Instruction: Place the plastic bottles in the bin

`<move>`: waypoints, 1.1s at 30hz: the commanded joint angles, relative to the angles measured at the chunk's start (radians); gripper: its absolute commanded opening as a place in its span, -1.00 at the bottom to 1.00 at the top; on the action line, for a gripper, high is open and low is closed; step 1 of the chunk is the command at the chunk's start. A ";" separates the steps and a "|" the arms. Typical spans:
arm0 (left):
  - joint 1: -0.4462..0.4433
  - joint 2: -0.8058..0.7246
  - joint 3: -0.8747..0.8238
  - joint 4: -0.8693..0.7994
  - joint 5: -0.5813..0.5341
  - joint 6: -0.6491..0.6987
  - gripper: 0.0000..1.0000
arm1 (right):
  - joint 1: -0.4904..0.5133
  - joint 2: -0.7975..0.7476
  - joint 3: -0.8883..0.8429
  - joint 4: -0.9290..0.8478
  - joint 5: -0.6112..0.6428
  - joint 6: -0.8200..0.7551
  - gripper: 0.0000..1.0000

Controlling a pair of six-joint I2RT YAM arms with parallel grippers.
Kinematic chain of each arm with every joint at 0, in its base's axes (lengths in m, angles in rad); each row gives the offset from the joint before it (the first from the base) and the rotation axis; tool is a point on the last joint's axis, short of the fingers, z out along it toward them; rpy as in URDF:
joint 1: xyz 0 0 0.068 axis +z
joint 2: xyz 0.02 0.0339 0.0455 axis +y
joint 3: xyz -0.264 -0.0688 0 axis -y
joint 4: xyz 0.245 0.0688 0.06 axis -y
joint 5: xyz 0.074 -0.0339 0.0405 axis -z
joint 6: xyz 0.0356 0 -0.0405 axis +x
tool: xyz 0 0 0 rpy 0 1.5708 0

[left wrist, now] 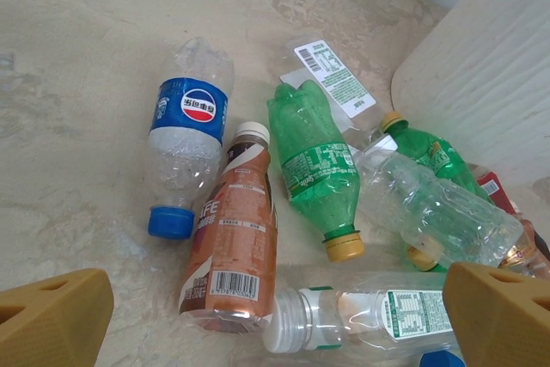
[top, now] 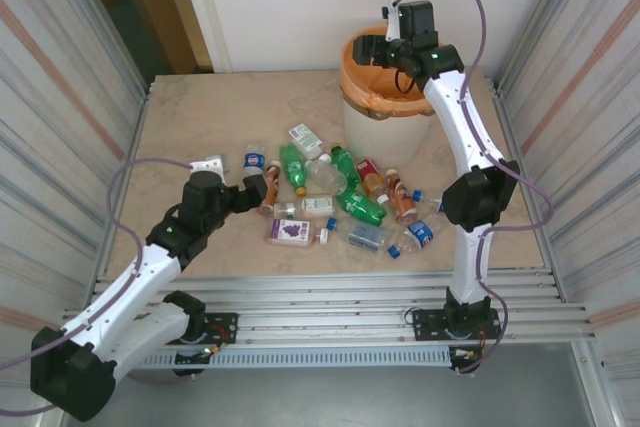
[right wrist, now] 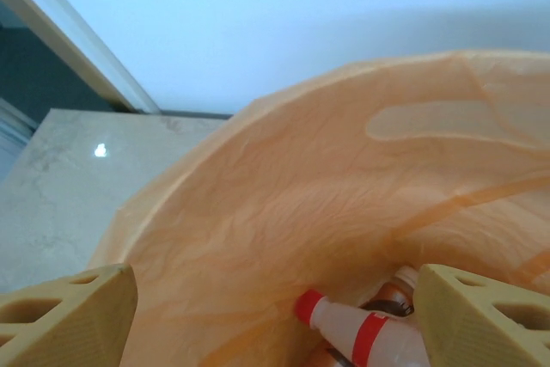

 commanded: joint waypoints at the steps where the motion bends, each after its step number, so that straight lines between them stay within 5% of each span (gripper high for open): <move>1: 0.020 0.036 0.061 -0.060 -0.011 0.028 0.97 | -0.008 -0.096 0.040 -0.031 0.013 0.000 0.72; 10: 0.094 0.268 0.209 -0.163 0.051 0.140 0.97 | -0.026 -0.249 -0.072 -0.115 0.156 0.003 0.88; 24: 0.173 0.679 0.449 -0.202 0.134 0.246 0.80 | -0.076 -0.742 -0.772 0.001 0.315 0.129 0.96; 33: 0.177 0.906 0.639 -0.274 0.095 0.278 0.75 | -0.064 -0.840 -0.908 -0.024 0.326 0.162 0.96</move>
